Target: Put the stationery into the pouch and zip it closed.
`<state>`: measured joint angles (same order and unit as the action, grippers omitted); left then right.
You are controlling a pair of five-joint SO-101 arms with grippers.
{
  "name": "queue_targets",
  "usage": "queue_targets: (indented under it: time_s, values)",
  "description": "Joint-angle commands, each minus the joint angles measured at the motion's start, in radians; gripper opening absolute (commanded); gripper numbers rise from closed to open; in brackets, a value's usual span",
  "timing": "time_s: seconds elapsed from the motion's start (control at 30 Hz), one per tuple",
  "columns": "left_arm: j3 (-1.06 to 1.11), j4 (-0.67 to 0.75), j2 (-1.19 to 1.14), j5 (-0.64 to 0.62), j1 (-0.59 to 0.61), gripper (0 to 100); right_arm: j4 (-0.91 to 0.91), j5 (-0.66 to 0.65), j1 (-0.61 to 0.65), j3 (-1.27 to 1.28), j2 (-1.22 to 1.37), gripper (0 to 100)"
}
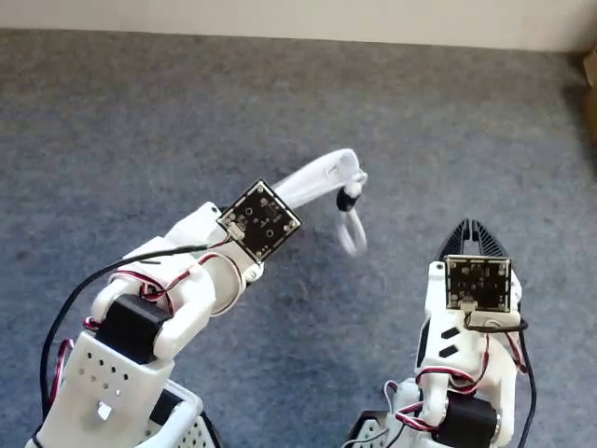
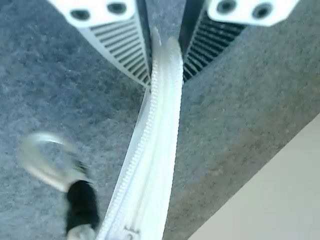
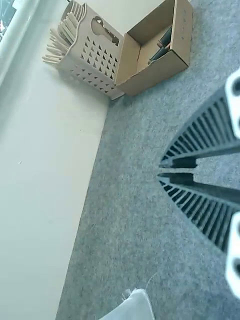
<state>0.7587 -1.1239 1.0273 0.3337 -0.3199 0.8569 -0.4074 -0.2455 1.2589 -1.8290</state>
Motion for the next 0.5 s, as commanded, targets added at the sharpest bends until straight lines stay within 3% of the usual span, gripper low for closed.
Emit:
queue_targets:
  time_s: [0.0, 0.23, 0.47]
  values:
    - [0.007, 0.003, 0.001, 0.009, 0.054, 1, 0.002, -0.009, 0.010, -0.051, -0.001, 0.4]
    - [0.007, -0.005, 0.002, 0.015, 0.016, 1, 0.002, -0.008, 0.012, -0.053, -0.001, 1.0]
    - [0.007, -0.114, -0.001, 0.115, -0.097, 1, 0.002, 0.118, 0.010, -0.056, -0.004, 7.1]
